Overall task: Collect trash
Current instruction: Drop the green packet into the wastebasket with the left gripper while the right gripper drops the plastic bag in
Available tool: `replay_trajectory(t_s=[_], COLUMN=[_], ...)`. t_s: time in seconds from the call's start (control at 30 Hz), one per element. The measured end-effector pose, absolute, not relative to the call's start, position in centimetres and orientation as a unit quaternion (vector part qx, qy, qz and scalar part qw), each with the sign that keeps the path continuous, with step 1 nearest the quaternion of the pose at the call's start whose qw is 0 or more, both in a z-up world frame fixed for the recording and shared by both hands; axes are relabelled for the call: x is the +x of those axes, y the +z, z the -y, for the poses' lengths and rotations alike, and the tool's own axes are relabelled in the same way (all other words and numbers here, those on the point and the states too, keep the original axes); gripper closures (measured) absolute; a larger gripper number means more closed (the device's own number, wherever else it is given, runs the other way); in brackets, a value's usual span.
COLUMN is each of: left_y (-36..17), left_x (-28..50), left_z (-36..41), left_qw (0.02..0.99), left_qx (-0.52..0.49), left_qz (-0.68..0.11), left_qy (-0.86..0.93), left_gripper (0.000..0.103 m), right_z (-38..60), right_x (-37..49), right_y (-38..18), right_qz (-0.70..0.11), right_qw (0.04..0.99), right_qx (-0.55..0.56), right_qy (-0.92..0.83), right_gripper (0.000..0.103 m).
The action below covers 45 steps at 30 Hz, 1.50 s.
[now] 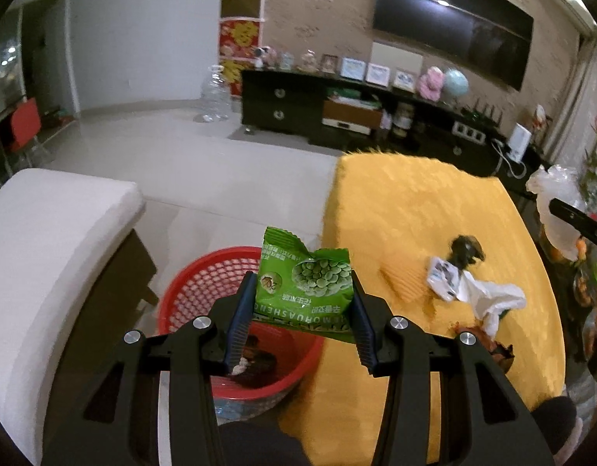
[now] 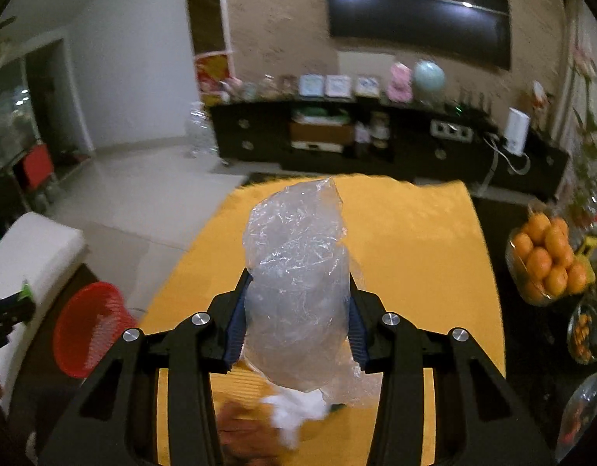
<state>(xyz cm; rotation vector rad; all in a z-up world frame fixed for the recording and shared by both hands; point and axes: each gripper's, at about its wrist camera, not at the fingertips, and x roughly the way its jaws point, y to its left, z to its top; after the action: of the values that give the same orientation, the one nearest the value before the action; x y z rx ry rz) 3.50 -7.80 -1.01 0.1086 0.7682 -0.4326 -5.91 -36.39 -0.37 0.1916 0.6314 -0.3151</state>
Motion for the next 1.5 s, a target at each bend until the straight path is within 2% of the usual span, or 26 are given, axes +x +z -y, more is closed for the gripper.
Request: replay_trajectory(t_s=[0.5,1.07,1.5], left_y=[0.5,-1.7,-5.3], left_x=[4.0,5.6,8.1], left_z=[1.1,-1.3,-0.5], left_qw=[0.922,0.917,0.902], left_qx=[0.016,0.000,0.001], left_qz=[-0.359,-0.381,-0.417], left_qy=[-0.143,-0.118,-0.114], left_gripper=[0.059,0.059,0.059], right_z=[24.7,17.3,15.1], right_x=[-2.2,2.0,5.2], right_y=[3.1,2.2,-1.5], right_qz=[-0.299,-0.325,-0.371], right_qw=[0.952,0.944,0.925], right_qx=[0.054,0.028,0.026], right_qy=[-0.027,0.052,0.075], right_gripper=[0.061,0.061,0.061])
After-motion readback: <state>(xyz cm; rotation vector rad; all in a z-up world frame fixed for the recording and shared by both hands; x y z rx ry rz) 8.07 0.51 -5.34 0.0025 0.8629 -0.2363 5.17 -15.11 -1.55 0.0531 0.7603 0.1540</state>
